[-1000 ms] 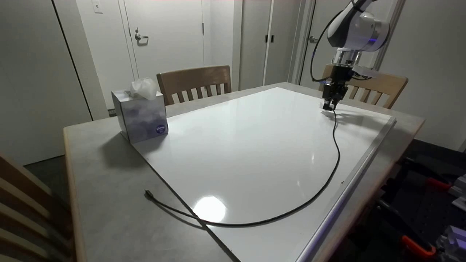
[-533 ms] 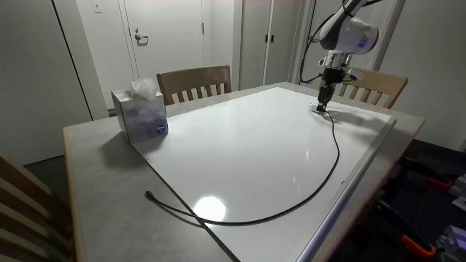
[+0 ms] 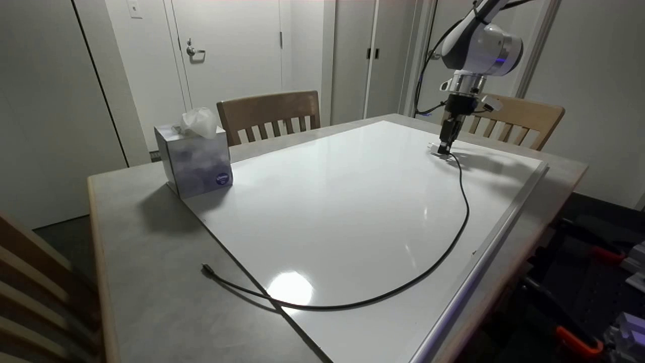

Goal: Wind the charging cable

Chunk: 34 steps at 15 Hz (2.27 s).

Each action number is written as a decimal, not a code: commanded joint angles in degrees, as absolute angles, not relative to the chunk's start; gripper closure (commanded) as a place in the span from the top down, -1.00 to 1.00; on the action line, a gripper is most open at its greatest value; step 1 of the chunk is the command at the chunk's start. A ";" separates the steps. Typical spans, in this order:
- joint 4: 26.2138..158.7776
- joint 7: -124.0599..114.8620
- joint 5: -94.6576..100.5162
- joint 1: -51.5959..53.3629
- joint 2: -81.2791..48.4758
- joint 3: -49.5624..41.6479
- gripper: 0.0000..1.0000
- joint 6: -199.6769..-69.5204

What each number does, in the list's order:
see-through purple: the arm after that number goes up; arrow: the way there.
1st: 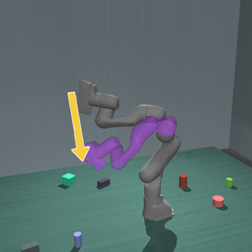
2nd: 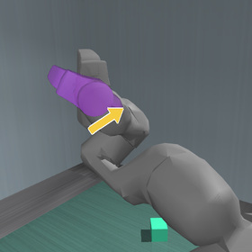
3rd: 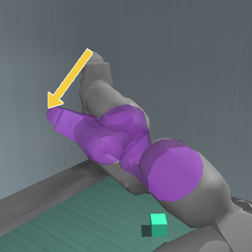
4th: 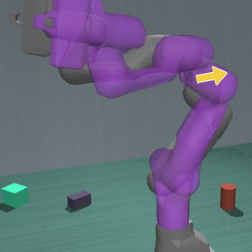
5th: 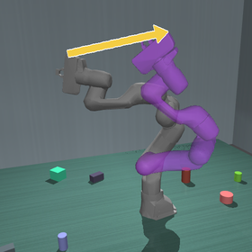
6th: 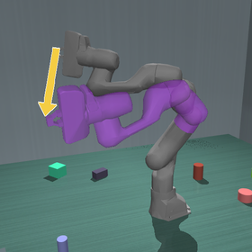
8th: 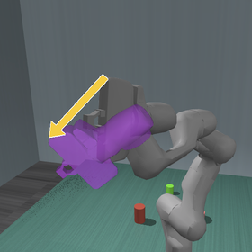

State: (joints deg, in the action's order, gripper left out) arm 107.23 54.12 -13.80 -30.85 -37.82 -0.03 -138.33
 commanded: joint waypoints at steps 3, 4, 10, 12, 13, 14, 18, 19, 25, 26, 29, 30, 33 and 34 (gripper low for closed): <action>104.22 54.03 -9.97 -28.07 -38.41 -1.80 -0.43 -135.01; 102.99 54.37 -8.54 -27.39 -38.72 -1.89 -0.43 -133.65; 95.78 63.20 -2.68 -24.20 -41.08 0.28 -0.43 -129.18; 93.68 67.22 -2.54 -23.19 -42.41 1.50 -0.43 -129.03; 92.79 69.36 -2.53 -22.79 -42.93 1.99 -0.43 -128.65; 91.95 71.41 -2.44 -22.21 -43.60 2.49 -0.43 -128.56; 89.28 79.48 -0.88 -19.97 -45.44 3.54 -0.43 -127.71; 88.37 81.33 -0.22 -19.31 -46.03 3.58 -0.43 -127.26; 88.50 84.48 0.34 -16.90 -45.72 3.01 0.07 -127.28; 88.53 84.32 0.35 -16.78 -45.73 3.00 0.07 -127.29; 88.58 84.29 0.39 -16.87 -45.75 2.75 0.07 -127.29; 88.58 84.29 0.40 -16.87 -45.75 2.73 0.07 -127.29; 87.22 83.66 1.64 -15.44 -46.24 2.38 -0.43 -125.84; 86.71 83.66 2.23 -14.63 -46.39 2.43 -0.43 -125.35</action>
